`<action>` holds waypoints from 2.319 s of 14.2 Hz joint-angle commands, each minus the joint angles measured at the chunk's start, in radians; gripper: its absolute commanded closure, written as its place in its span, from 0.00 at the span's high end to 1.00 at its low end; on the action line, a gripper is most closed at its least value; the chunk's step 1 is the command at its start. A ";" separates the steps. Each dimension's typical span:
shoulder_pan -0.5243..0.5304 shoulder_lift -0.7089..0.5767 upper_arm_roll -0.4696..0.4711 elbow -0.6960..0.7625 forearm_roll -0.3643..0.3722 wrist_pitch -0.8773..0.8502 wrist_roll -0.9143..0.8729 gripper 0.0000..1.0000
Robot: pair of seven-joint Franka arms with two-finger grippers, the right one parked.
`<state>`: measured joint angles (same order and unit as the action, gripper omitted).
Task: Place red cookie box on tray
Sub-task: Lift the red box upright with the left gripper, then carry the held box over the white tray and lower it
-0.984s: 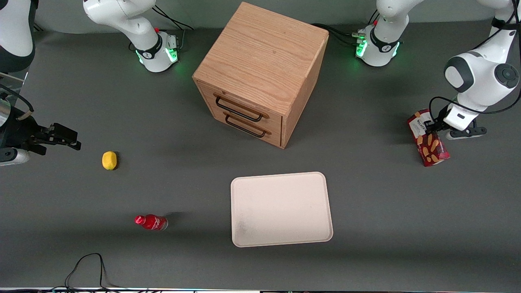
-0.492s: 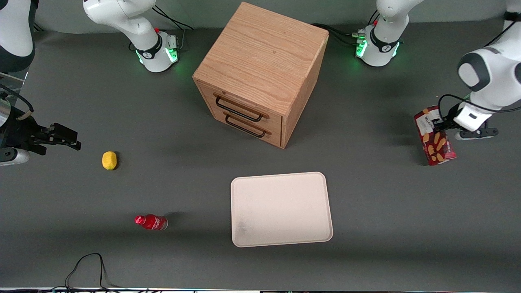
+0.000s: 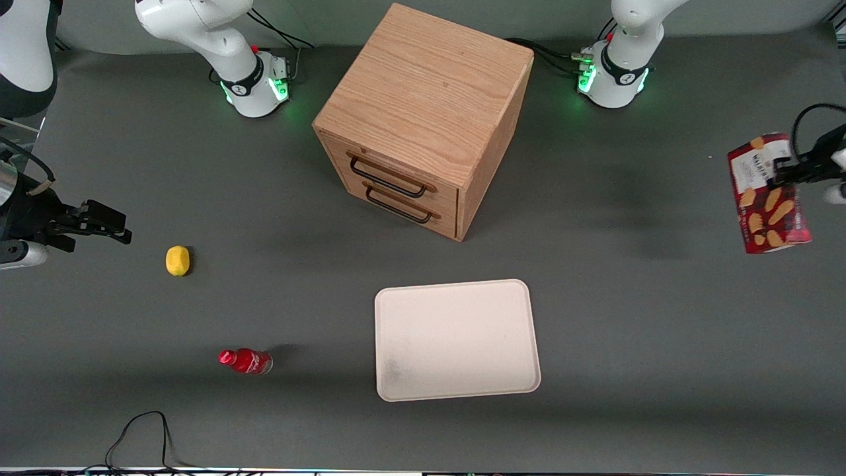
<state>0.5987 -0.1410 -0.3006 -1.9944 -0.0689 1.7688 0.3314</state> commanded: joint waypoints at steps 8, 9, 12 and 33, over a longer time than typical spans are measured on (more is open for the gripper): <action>-0.083 0.099 0.003 0.334 0.067 -0.174 -0.078 0.00; -0.121 0.124 0.003 0.353 0.075 -0.170 -0.125 0.00; -0.235 0.208 0.003 0.442 0.110 -0.169 -0.257 0.00; -0.990 0.793 0.189 1.117 0.164 -0.141 -0.955 0.00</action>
<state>-0.3712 0.6041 -0.1342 -0.9601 0.0794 1.6258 -0.5520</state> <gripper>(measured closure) 0.965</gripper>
